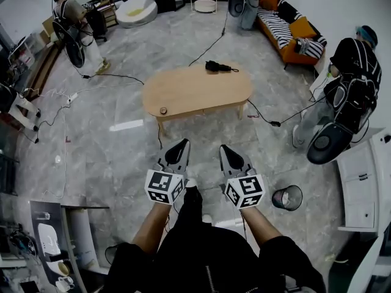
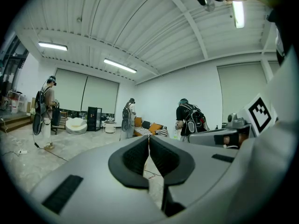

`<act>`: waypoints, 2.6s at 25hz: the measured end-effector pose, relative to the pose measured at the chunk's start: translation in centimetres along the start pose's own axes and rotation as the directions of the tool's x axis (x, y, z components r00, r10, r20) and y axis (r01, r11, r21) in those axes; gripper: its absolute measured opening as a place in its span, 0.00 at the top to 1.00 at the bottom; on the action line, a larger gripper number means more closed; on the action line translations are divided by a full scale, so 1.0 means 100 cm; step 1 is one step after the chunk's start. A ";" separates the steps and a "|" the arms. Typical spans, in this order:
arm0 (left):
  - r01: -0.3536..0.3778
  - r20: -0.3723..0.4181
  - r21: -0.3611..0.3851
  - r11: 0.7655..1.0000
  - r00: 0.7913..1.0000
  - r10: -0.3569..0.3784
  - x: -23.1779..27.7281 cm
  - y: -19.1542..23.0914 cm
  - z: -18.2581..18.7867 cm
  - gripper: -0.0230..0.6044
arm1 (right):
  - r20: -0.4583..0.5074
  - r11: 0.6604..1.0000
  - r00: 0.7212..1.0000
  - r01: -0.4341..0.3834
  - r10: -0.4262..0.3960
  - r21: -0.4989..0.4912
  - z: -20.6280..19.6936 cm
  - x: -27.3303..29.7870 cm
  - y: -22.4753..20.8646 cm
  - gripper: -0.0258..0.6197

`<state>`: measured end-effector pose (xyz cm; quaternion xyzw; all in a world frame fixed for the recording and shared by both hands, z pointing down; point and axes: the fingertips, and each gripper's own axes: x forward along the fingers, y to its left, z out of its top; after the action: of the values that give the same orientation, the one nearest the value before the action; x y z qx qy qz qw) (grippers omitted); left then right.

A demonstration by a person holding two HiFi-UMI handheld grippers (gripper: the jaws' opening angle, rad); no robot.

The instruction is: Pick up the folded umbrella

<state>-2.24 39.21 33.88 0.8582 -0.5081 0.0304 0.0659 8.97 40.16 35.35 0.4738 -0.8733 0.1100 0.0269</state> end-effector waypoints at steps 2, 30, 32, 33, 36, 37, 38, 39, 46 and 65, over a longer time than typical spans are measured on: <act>0.002 -0.003 -0.003 1.000 1.000 -0.002 0.008 0.011 -0.002 0.93 | -0.007 1.000 1.000 0.001 -0.001 -0.002 0.000 0.013 -0.001 0.94; 0.068 -0.036 -0.031 0.997 0.997 -0.069 0.156 0.171 0.015 0.93 | -0.051 0.999 0.998 0.038 -0.038 0.000 0.035 0.231 -0.042 0.94; 0.072 -0.035 -0.032 0.997 0.997 -0.074 0.165 0.181 0.018 0.93 | -0.047 0.999 0.998 0.037 -0.037 -0.005 0.040 0.245 -0.043 0.94; 0.074 -0.034 -0.032 0.997 0.997 -0.075 0.170 0.186 0.019 0.93 | -0.044 0.999 0.998 0.038 -0.038 -0.006 0.042 0.252 -0.045 0.94; 0.080 -0.037 -0.029 0.996 0.996 -0.081 0.180 0.196 0.020 0.93 | -0.045 0.999 0.998 0.047 -0.047 -0.001 0.042 0.264 -0.050 0.94; 0.082 -0.039 -0.029 0.996 0.996 -0.083 0.182 0.198 0.020 0.93 | -0.048 0.999 0.998 0.051 -0.051 0.001 0.042 0.266 -0.051 0.94; 0.084 -0.041 -0.029 0.996 0.996 -0.085 0.184 0.200 0.020 0.93 | -0.051 0.998 0.997 0.055 -0.055 0.004 0.041 0.268 -0.052 0.94; 0.086 -0.043 -0.031 0.996 0.995 -0.087 0.186 0.202 0.019 0.93 | -0.052 0.998 0.997 0.059 -0.059 0.006 0.041 0.269 -0.053 0.94; 0.110 -0.050 -0.044 0.993 0.992 -0.112 0.200 0.210 0.016 0.93 | -0.055 0.995 0.994 0.096 -0.095 0.011 0.041 0.275 -0.062 0.94; 0.107 -0.085 -0.051 0.993 0.990 -0.111 0.272 0.232 0.016 0.93 | -0.081 0.995 0.992 0.099 -0.097 0.031 0.044 0.329 -0.116 0.94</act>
<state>-9.50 4.37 37.43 0.8808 -0.4576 0.0525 0.1096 0.82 6.08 37.93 0.5117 -0.8452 0.1426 0.0585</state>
